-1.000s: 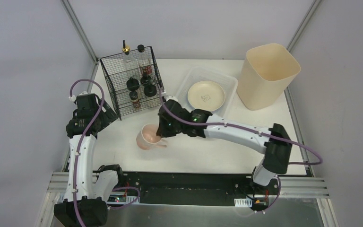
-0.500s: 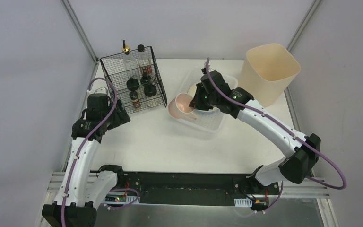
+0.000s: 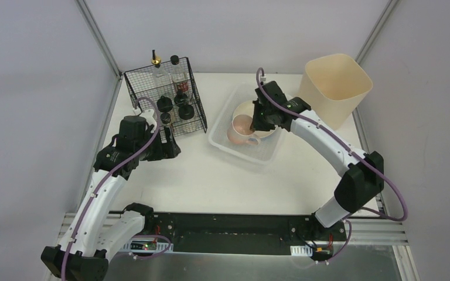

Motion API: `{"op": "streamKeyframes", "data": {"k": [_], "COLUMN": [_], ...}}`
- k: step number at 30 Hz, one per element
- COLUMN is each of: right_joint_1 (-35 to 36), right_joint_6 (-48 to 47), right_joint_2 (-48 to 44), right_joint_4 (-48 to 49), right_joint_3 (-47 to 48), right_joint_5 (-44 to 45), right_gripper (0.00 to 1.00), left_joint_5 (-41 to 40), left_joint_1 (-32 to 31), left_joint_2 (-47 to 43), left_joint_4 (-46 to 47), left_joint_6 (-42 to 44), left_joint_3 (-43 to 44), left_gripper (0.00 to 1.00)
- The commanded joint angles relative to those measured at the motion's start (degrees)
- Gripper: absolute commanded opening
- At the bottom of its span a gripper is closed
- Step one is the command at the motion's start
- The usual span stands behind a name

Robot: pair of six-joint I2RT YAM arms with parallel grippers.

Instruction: Clear the kitchen counter

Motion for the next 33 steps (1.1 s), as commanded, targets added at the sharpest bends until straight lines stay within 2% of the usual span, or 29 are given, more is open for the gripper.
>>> {"op": "streamKeyframes", "data": {"k": [1,10,13,29,31,33], "right_joint_1": [-0.90,-0.91,-0.86,0.56,0.96,1.38], "right_joint_6": [-2.53,-2.75,-4.05,-3.58,-3.97,-4.01], "right_joint_2": [3.21,10.22,11.60,17.94,18.33,18.66], "right_joint_4": [1.27,3.78,5.08,6.58,6.36,6.09], "right_joint_3": [5.14,4.71,4.37,4.01,4.10,4.23], "right_joint_5": [-1.75,-3.61,-3.64,0.35,1.24,1.76], "right_gripper": [0.00,0.00,0.00,0.00,0.06,0.16], "left_joint_5": [2.72,4.53,5.14,3.56,3.46,3.45], "left_joint_1": [-1.39,-1.60,-1.60,-1.60,-1.60,-1.60], "left_joint_2": [-0.15,-0.02,-0.37,-1.43,-1.77,-1.66], "left_joint_4": [1.61,1.54,1.49,1.51,1.53,1.51], "left_joint_6": [1.76,2.59,2.85,3.14,3.29,3.36], "left_joint_3": [-0.59,-0.90,-0.91,-1.17,-1.21,-1.15], "left_gripper": [0.83,0.89,0.99,0.99,0.99,0.99]}}
